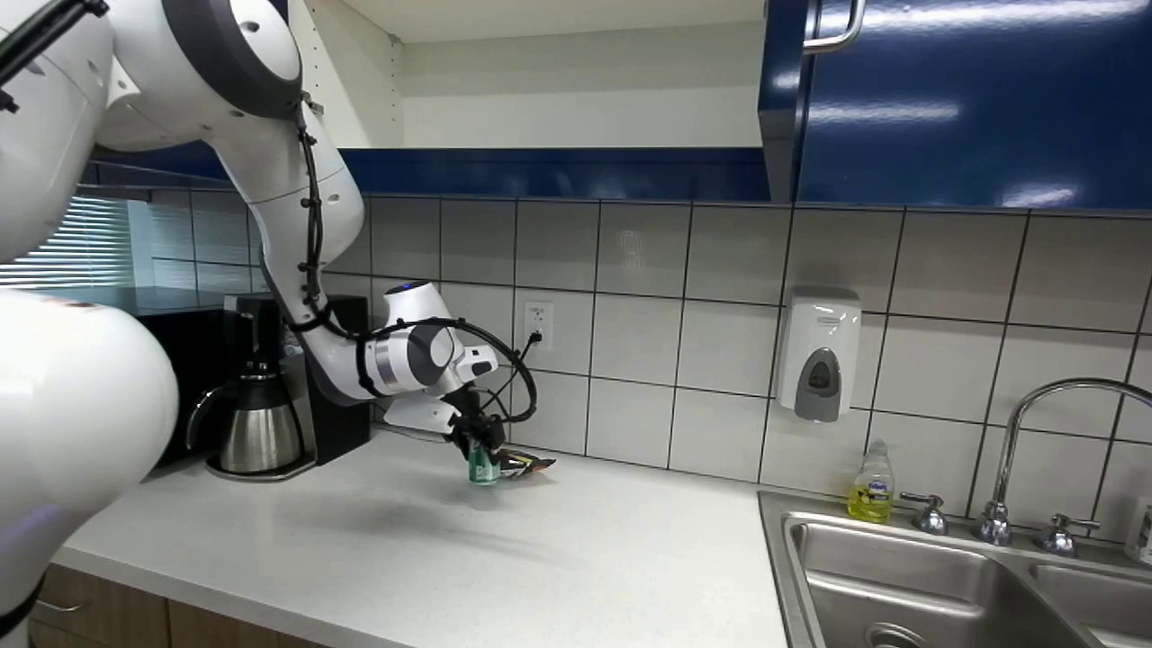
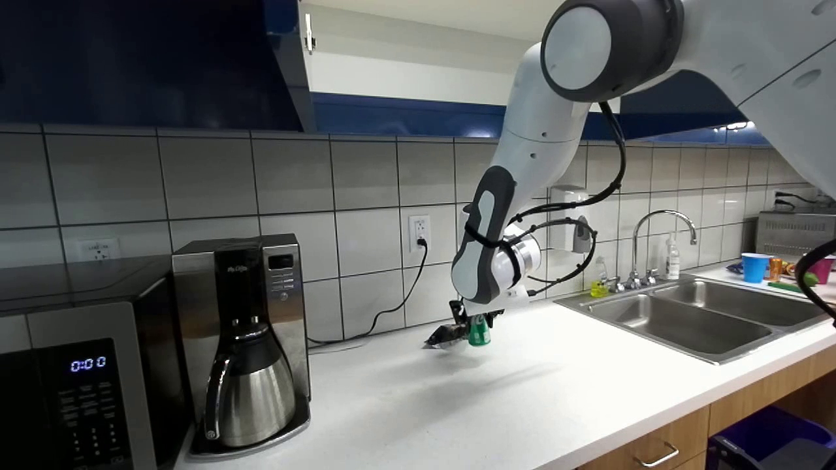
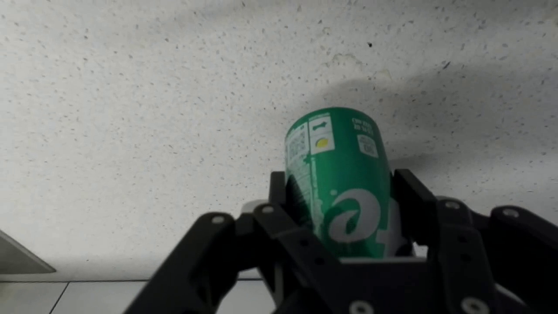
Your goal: Put the green can in the open upper cabinet.
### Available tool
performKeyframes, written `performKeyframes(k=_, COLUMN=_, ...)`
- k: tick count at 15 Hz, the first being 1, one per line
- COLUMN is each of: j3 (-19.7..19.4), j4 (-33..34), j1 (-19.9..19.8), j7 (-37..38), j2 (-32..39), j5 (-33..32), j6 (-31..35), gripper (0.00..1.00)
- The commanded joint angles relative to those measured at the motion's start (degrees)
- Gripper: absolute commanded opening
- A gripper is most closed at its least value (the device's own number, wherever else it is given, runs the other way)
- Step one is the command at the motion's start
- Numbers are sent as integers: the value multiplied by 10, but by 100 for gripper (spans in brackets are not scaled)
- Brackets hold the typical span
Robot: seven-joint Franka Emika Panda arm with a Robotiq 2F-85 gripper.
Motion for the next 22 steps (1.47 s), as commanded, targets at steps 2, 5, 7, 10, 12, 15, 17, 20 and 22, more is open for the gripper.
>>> performKeyframes(k=2, j3=-33, j4=-52, j1=37, j7=26, j2=-90, j5=-62, j6=-49, gripper=38)
performKeyframes(k=5, j3=-43, j4=-76, j1=47, j7=46, j2=-135, j5=-102, j6=-66, gripper=38)
performKeyframes(k=7, j3=-42, j4=-94, j1=47, j7=60, j2=-168, j5=-129, j6=-76, gripper=38)
performKeyframes(k=10, j3=-30, j4=-115, j1=34, j7=86, j2=-216, j5=-174, j6=-98, gripper=38)
performKeyframes(k=12, j3=-20, j4=-126, j1=24, j7=109, j2=-250, j5=-211, j6=-116, gripper=38)
performKeyframes(k=15, j3=17, j4=-138, j1=-11, j7=144, j2=-303, j5=-269, j6=-150, gripper=38)
performKeyframes(k=17, j3=69, j4=-145, j1=-57, j7=160, j2=-337, j5=-295, j6=-174, gripper=38)
performKeyframes(k=20, j3=163, j4=-155, j1=-136, j7=148, j2=-378, j5=-280, j6=-205, gripper=38)
performKeyframes(k=22, j3=212, j4=-157, j1=-176, j7=137, j2=-397, j5=-263, j6=-224, gripper=38)
